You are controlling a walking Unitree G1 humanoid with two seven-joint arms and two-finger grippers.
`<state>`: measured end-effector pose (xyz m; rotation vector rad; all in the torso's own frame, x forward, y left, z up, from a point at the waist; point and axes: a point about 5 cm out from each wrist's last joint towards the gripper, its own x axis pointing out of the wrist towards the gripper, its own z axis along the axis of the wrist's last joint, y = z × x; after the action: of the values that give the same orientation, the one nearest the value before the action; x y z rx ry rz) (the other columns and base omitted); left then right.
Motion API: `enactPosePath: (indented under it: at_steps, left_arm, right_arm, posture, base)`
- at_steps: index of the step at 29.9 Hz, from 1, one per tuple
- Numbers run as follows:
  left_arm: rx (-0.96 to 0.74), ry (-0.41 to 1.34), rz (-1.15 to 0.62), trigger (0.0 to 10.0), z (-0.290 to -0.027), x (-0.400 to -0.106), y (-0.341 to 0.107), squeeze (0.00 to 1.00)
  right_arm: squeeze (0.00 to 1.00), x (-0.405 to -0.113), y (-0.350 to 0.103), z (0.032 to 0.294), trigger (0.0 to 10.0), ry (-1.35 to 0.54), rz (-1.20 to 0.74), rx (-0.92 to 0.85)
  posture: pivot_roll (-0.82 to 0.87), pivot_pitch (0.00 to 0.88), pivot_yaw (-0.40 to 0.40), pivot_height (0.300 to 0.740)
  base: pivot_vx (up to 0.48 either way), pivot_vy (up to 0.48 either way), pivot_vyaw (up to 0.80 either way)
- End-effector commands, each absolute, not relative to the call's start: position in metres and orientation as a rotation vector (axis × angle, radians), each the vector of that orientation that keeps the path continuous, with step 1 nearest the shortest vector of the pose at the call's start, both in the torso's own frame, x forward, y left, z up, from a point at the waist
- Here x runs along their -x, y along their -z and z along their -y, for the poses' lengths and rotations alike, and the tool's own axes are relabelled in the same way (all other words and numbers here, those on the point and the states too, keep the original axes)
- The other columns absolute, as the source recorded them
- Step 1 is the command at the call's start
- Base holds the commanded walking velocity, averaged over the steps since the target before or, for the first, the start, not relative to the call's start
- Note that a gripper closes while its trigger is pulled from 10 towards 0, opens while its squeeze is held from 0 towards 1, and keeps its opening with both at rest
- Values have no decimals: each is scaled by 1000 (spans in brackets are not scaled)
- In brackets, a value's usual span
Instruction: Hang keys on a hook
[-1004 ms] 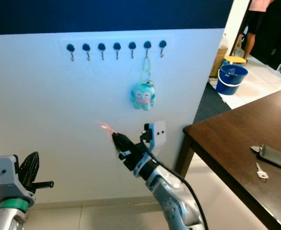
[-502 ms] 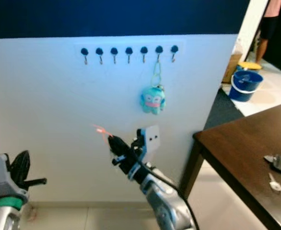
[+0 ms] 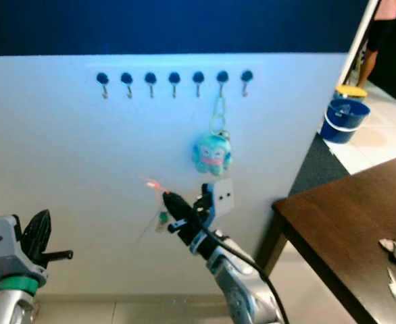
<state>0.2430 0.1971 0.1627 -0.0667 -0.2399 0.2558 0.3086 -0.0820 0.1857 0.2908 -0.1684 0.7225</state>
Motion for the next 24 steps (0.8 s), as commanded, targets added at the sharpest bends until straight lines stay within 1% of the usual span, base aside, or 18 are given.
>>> enactPosePath:
  at_steps: [1,10,14,21,23,24]
  left_arm:
    - [79,-282,222,10000,-202,-239,-158,0]
    - [86,-287,214,10000,-201,-239,-157,0]
    - [82,-288,226,10000,-201,-241,-158,0]
    - [84,-277,238,10000,-200,-242,-161,0]
    - [84,-274,243,10000,-200,-242,-162,0]
    - [83,-270,244,10000,-199,-242,-162,0]
  right_arm:
    - [0,-307,-183,77,10000,-747,158,-284]
    - [0,-308,-185,78,10000,-744,177,-277]
    - [0,-313,-204,76,10000,-729,269,-263]
    - [0,-322,-229,70,10000,-773,338,-282]
    - [0,-327,-243,67,10000,-788,386,-277]
    - [0,-334,-258,67,10000,-779,434,-287]
  posture:
    - [-81,53,110,740]
    - [-82,52,108,740]
    - [-86,52,114,740]
    - [-88,53,119,740]
    - [-83,58,118,740]
    - [-83,58,118,740]
  base:
    - [0,0,0]
    - [0,0,0]
    - [0,0,0]
    - [0,0,0]
    - [0,0,0]
    - [0,0,0]
